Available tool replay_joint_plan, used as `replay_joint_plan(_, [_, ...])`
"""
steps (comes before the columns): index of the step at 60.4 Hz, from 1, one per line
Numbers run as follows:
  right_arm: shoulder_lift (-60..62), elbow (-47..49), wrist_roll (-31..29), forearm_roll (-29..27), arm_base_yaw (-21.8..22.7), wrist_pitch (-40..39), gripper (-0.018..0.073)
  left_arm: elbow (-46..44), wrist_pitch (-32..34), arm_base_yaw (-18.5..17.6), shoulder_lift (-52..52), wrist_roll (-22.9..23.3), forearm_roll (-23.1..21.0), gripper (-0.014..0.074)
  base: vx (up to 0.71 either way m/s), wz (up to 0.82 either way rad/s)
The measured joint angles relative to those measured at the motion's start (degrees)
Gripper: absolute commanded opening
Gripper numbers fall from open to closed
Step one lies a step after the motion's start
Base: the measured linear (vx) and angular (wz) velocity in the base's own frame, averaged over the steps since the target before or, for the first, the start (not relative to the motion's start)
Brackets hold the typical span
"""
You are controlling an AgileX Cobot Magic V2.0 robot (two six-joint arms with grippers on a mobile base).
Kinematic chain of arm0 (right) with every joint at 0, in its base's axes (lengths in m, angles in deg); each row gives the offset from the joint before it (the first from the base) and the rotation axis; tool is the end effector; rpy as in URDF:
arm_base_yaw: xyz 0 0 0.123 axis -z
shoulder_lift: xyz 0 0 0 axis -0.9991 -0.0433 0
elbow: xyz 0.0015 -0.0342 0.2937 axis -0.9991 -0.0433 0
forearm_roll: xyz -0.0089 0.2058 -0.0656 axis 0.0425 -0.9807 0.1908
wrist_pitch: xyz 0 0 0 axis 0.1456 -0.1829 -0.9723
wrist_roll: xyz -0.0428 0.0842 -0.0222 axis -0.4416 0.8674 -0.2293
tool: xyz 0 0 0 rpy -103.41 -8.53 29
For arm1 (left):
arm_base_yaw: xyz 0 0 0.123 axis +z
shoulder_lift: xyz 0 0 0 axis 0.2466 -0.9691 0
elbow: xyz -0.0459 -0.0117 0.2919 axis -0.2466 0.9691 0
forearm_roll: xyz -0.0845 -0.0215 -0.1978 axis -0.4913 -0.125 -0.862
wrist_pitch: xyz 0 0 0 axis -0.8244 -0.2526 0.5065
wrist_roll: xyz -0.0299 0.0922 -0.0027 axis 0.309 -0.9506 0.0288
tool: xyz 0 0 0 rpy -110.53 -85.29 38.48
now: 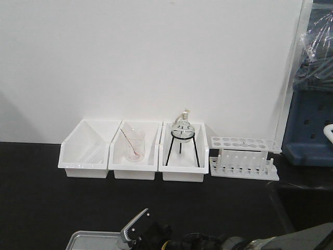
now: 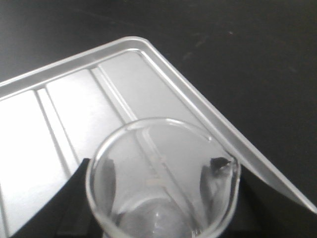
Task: Move beaker to silver tray on left bench
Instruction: 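Lower the held beaker with the right gripper onto the silver tray, then open the right gripper and release the beaker on the silver tray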
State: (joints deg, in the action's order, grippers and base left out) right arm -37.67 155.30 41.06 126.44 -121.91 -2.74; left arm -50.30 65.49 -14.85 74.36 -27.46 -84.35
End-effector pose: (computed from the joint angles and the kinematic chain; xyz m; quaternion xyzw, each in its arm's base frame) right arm 0.3448 0.2730 0.1343 -0.3714 0.7811 0.2528 0.4336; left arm 0.0111 0.0019 0.1685 0.0293 0.8031 0.0285 0.5944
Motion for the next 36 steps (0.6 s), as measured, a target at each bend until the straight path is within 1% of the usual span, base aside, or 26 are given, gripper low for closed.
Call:
replay_joint_plan(5, [0.00,0.00,0.00,-1.20,0.00,0.37,0.0120,0.00,0.00,0.00,0.00,0.00,0.00,0.0001,0.00,0.00])
replay_joint_plan(9, [0.00,0.00,0.00,-1.54,0.00,0.57,0.0181,0.00,0.00,0.00,0.00,0.00,0.00,0.0001,0.00,0.00])
replay_joint_plan(17, [0.00,0.00,0.00,-1.67,0.00,0.69,0.0344,0.00,0.00,0.00,0.00,0.00,0.00,0.0001,0.00,0.00])
replay_joint_plan(20, [0.00,0.00,0.00,-1.67,0.00,0.69,0.0426,0.00,0.00,0.00,0.00,0.00,0.00,0.0001,0.00,0.00])
replay_joint_plan(25, [0.00,0.00,0.00,-1.67,0.00,0.69,0.0527,0.00,0.00,0.00,0.00,0.00,0.00,0.0001,0.00,0.00])
replay_joint_plan(32, [0.00,0.00,0.00,-1.67,0.00,0.74,0.0621,0.00,0.00,0.00,0.00,0.00,0.00,0.0001,0.00,0.00])
replay_joint_plan(36, [0.00,0.00,0.00,-1.67,0.00,0.74,0.0639,0.00,0.00,0.00,0.00,0.00,0.00,0.0001,0.00,0.00])
